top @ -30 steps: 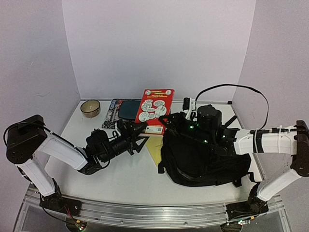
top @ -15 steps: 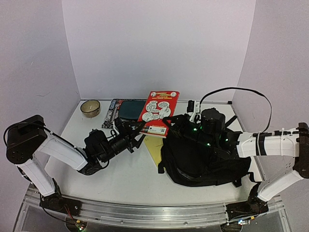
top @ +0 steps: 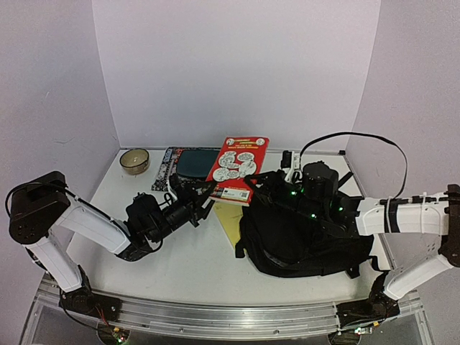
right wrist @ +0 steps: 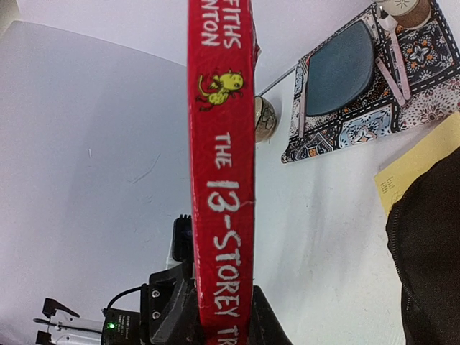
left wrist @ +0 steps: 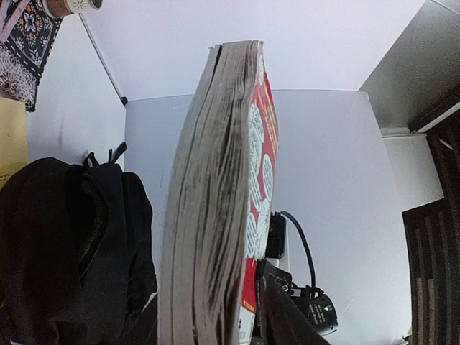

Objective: Pack the student bag
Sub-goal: Pass from the right arm to the left, then move the student bag to the center of the board.

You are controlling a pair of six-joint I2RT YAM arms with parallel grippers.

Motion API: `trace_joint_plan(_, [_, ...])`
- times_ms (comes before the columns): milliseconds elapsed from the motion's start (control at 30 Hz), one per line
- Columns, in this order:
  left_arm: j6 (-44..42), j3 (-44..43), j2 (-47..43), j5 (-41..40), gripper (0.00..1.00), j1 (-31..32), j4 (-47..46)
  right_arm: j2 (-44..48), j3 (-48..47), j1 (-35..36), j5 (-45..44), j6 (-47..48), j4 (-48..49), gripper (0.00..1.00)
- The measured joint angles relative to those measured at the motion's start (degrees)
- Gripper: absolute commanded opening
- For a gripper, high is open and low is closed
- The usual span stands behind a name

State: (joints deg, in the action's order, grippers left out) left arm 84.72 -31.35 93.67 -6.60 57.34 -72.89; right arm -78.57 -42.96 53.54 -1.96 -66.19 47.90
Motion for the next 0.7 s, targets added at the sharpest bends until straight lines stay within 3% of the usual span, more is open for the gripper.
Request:
trace_joint_plan(167, [-0.3, 0.0, 0.0, -0.7, 0.01, 0.0, -0.3, 0.2, 0.0, -0.1, 0.5, 0.6, 0.0, 0.05])
trace_joint_plan(400, [-0.7, 2.1, 0.0, -1.3, 0.00, 0.6, -1.3, 0.2, -1.2, -0.2, 2.4, 4.4, -4.6, 0.28])
trace_joint_plan(567, [-3.0, 6.7, -2.7, -2.8, 0.00, 0.2, -1.2, 0.3, -4.5, 0.2, 1.8, 12.8, -18.0, 0.46])
trace_joint_plan(700, [-4.1, 9.9, -4.8, -4.1, 0.00, -2.8, 1.8, 0.6, -8.4, 0.1, -1.3, 20.6, -29.3, 0.54])
